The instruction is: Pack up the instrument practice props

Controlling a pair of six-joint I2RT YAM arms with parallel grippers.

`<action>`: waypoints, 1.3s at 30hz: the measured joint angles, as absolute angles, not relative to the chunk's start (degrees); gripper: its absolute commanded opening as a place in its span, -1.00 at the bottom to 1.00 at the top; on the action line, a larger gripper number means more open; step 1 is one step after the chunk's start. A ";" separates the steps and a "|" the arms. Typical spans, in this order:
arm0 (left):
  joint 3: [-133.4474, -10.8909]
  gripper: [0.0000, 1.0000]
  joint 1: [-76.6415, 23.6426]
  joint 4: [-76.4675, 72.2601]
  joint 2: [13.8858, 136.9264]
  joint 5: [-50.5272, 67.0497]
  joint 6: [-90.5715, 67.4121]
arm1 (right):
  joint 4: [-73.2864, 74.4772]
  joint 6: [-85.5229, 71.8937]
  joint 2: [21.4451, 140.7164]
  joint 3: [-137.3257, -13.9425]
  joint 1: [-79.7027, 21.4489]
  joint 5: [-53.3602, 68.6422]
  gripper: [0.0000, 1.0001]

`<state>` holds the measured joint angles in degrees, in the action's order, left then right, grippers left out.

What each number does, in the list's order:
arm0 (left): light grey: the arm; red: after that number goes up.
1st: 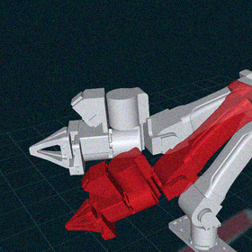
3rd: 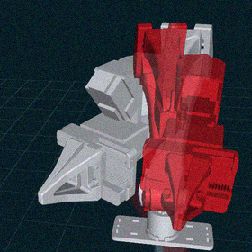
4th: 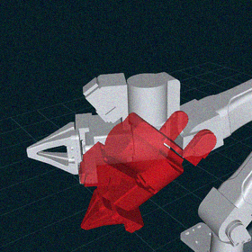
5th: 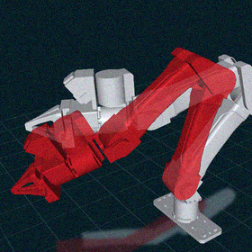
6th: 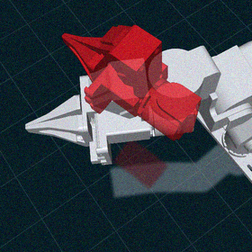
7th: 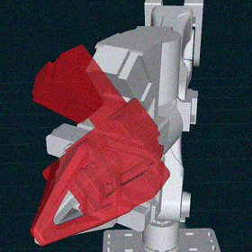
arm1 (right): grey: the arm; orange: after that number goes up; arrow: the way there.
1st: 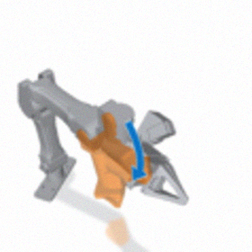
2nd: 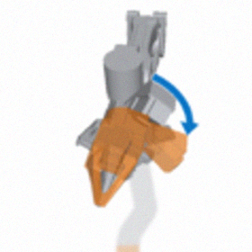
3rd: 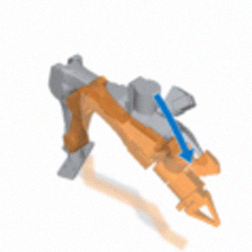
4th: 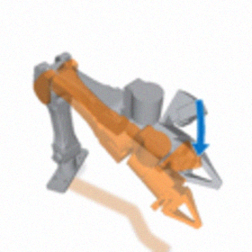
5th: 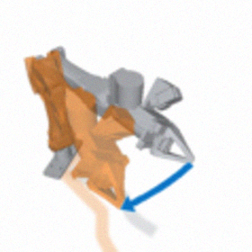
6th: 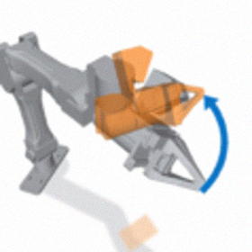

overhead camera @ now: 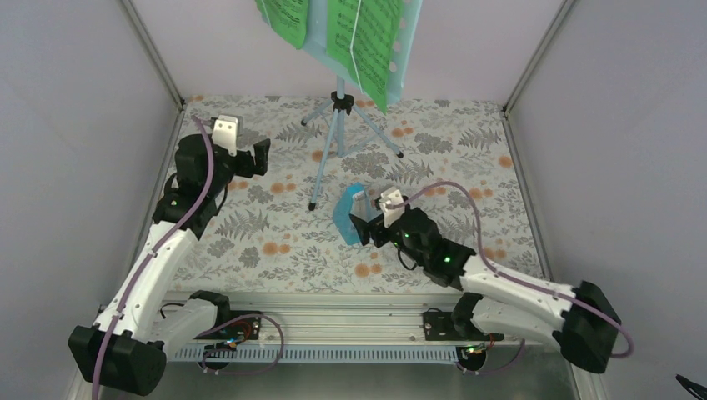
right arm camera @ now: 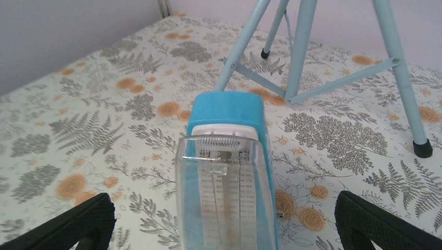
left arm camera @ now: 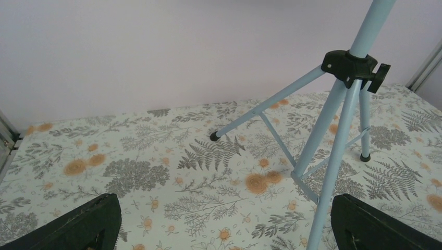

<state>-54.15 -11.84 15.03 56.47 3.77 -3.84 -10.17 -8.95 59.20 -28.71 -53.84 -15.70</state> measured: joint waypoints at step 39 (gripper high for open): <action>-56.47 0.43 -44.69 5.28 82.24 16.71 2.94 | 7.60 -24.34 53.19 -35.92 -14.92 17.21 0.99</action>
